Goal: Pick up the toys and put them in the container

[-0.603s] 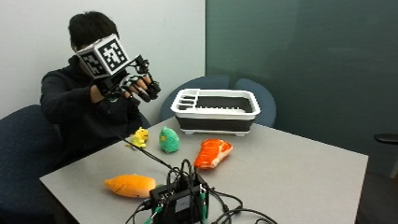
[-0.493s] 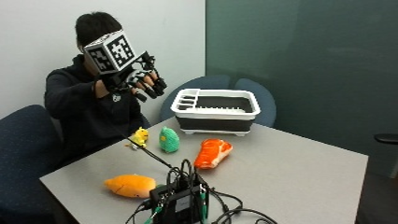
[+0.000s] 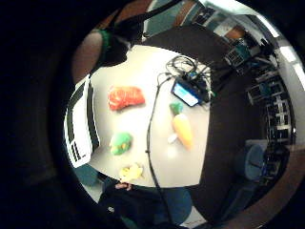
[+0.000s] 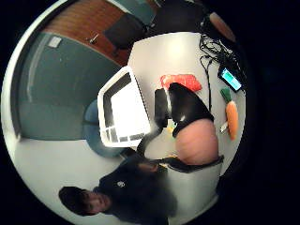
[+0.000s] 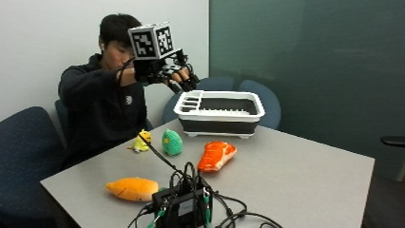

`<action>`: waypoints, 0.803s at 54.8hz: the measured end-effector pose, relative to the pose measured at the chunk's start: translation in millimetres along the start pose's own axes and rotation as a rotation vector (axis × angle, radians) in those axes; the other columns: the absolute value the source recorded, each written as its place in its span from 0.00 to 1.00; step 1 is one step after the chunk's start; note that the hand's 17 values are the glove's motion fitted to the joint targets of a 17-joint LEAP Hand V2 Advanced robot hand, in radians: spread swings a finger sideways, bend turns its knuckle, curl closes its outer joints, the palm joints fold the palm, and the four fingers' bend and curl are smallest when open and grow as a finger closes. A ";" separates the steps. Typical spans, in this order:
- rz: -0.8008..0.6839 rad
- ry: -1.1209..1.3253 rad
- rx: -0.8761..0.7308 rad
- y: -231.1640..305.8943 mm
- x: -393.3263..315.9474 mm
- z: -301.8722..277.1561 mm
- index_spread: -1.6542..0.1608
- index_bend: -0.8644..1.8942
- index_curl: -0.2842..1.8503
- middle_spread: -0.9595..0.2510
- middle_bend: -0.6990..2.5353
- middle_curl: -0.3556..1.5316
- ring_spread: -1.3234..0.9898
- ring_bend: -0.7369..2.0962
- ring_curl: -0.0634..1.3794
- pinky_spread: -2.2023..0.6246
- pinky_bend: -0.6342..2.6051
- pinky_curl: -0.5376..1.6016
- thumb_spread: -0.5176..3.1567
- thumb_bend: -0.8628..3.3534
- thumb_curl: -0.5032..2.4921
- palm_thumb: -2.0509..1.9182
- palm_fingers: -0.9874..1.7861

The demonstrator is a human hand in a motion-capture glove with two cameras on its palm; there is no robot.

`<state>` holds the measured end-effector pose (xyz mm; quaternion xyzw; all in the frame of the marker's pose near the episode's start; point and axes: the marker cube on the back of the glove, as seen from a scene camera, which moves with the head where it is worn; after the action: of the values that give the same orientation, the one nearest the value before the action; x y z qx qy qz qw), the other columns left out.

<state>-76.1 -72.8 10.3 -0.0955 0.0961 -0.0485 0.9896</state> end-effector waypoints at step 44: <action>-0.146 0.036 -0.425 -109.4 -20.9 229.7 0.76 0.35 0.22 0.79 0.26 0.30 0.58 0.32 0.16 0.80 0.47 0.43 0.49 0.20 0.26 0.52 0.28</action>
<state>-59.2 -136.1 257.0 -0.3079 0.1146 -0.1001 0.9392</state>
